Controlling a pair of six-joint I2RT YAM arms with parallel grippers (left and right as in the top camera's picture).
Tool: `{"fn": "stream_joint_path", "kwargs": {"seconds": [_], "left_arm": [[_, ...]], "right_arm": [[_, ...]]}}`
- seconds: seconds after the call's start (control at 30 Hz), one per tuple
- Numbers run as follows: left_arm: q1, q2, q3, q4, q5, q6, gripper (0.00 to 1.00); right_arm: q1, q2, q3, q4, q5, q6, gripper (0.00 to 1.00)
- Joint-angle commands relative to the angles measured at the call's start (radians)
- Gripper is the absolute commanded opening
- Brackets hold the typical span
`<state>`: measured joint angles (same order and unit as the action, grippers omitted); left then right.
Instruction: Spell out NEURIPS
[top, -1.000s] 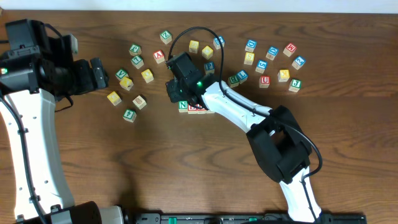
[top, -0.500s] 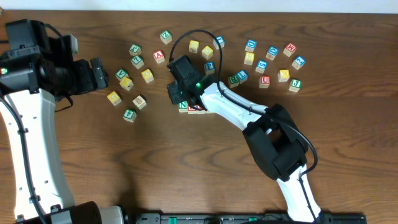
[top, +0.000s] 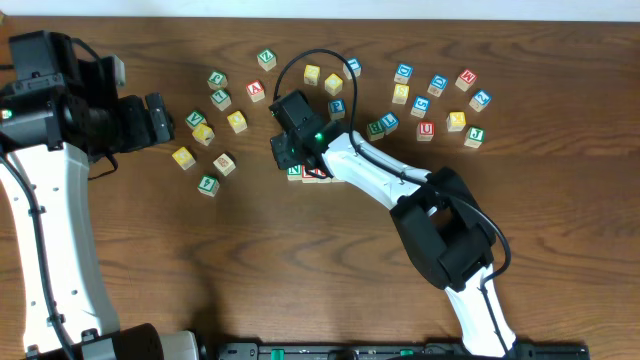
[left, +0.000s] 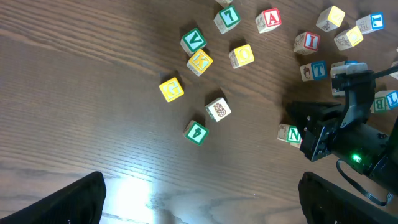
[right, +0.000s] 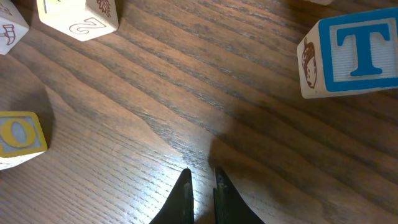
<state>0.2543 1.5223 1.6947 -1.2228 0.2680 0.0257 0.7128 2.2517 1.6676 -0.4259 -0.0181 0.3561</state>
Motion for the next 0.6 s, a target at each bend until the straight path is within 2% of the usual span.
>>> {"fn": "stream_joint_path", "kwargs": {"seconds": [0.0, 0.57], "left_arm": [[0.003, -0.007, 0.023, 0.000, 0.012, -0.001, 0.98], [0.003, -0.006, 0.023, 0.000, 0.012, -0.001, 0.97]], "right_arm": [[0.002, 0.021, 0.010, -0.005, 0.015, 0.014, 0.07], [0.002, 0.021, 0.010, -0.024, 0.008, 0.025, 0.07]]}}
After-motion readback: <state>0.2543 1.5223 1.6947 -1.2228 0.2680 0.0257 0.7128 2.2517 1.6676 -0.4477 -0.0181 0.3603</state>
